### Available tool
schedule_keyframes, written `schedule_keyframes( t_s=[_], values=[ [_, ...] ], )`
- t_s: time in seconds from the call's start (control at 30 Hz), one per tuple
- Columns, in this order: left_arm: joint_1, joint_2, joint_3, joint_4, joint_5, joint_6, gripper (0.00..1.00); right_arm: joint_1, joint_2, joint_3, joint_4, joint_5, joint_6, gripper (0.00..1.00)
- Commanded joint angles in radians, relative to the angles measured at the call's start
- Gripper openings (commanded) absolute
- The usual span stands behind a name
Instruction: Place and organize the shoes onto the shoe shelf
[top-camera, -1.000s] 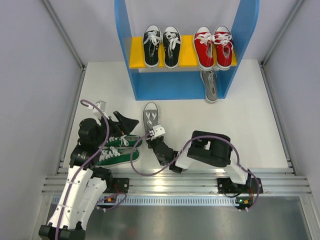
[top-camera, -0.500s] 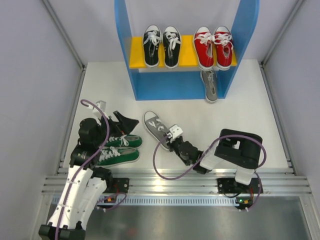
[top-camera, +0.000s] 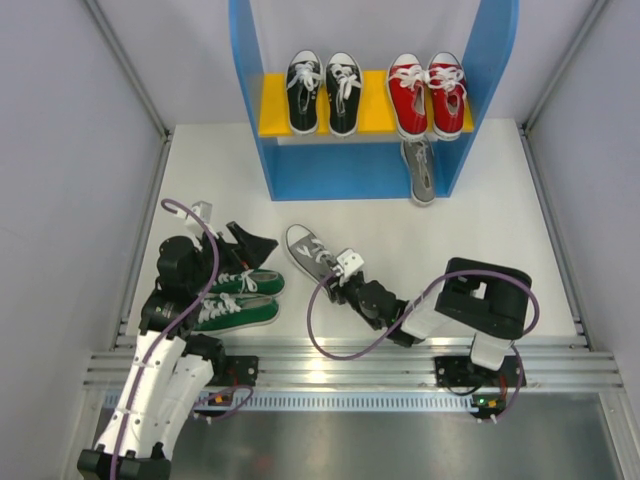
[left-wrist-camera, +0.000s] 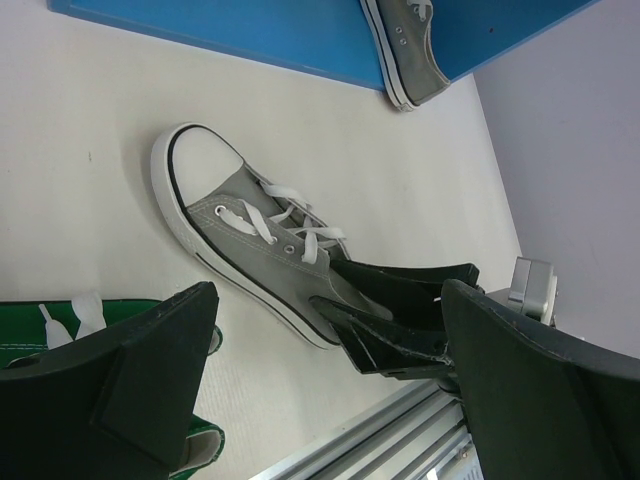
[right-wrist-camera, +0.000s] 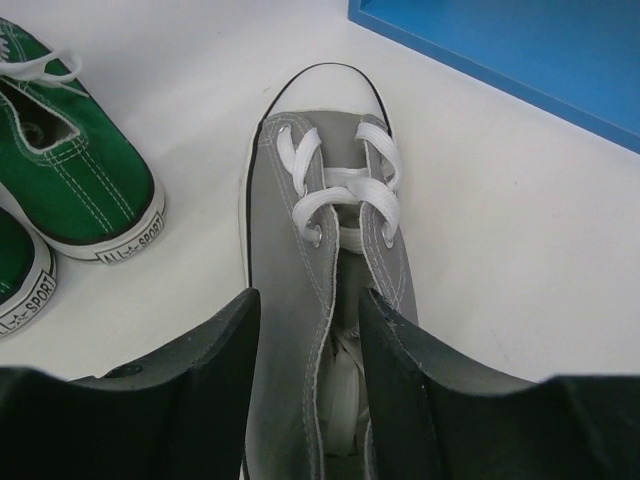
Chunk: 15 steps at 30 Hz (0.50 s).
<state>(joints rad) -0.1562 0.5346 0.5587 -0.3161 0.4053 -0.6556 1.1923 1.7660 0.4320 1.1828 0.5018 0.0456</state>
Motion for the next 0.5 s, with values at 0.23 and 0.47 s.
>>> schedule_keyframes(
  t_s=[0.23, 0.47],
  values=[
    [0.0, -0.005, 0.014, 0.035, 0.001, 0.011, 0.99, -0.026, 0.127, -0.119, 0.309, -0.06, 0.083, 0.44],
    [0.0, 0.01, 0.018, 0.037, 0.004, 0.005, 0.99, -0.025, 0.142, -0.182, 0.368, -0.144, 0.088, 0.35]
  ],
)
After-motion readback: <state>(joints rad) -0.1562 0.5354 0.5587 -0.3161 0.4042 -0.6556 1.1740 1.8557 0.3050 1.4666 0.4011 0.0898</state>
